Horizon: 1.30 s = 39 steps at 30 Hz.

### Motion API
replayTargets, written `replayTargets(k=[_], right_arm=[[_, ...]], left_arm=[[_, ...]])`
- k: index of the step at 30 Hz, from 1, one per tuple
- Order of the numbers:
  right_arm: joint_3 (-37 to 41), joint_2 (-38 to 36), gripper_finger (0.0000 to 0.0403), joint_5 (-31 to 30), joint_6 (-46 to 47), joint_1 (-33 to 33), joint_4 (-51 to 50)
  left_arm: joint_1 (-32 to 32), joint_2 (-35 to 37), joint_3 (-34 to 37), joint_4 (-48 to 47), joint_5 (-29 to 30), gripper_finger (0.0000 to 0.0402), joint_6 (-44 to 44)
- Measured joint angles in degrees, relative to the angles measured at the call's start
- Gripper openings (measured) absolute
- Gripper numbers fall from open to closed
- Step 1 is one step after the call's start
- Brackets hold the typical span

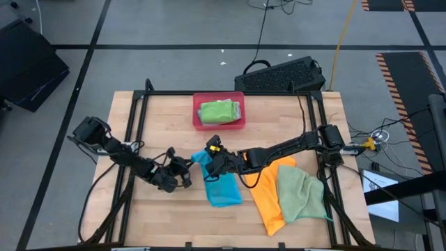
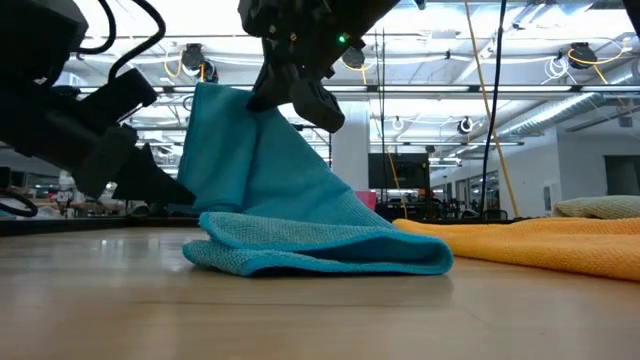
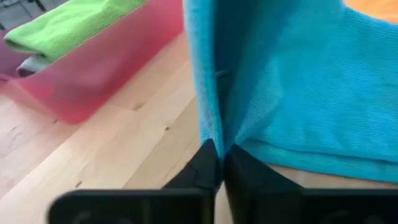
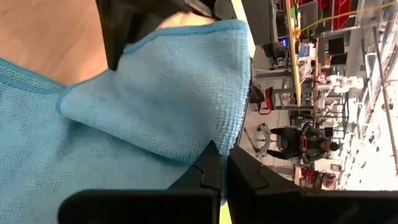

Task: Fold microfiber towels
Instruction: Fold the blue towel

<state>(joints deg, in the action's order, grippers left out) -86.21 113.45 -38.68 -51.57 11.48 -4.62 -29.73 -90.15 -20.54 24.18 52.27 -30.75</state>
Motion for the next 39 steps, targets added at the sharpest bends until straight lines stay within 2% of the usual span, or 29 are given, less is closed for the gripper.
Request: replayTargets(k=[7, 12, 19, 23, 30, 33, 36, 39], right_arm=[[2.3, 0.0, 0.0000, 7.9, 10.2, -1.4, 0.0], [6.9, 0.1, 0.0005, 13.5, 17.7, -2.1, 1.5], [16.9, 0.1, 0.0013, 13.8, 19.6, -2.0, 16.3], [19.9, 0.1, 0.0056, 18.0, 20.4, -2.0, 22.1], [20.3, 0.1, 0.0186, 18.0, 26.1, 0.4, 27.2], [20.2, 0.6, 0.0229, 18.0, 28.6, 1.2, 30.0], [20.2, 1.7, 0.0252, 18.0, 29.5, 1.7, 30.9], [20.2, 3.5, 0.0257, 18.3, 28.7, 2.0, 32.5]], left_arm=[[-0.9, 0.7, -0.5, -0.8, 0.0, 0.0006, 1.2], [0.3, 1.0, -0.5, -6.5, 0.1, 0.0006, -0.6], [3.9, 1.0, -0.5, -8.1, -5.1, 0.0004, -0.3], [5.8, 1.0, -0.5, -6.5, -8.3, 0.0004, 0.9], [7.4, 1.0, -0.5, -6.2, -10.3, 0.0004, 1.6], [7.6, 1.0, -0.5, -5.9, -10.4, 0.0005, 1.6], [7.6, 1.0, -0.5, -5.9, -10.4, 0.0003, 1.6], [7.6, 1.0, -0.5, -5.7, -10.8, 0.0005, 1.6]])
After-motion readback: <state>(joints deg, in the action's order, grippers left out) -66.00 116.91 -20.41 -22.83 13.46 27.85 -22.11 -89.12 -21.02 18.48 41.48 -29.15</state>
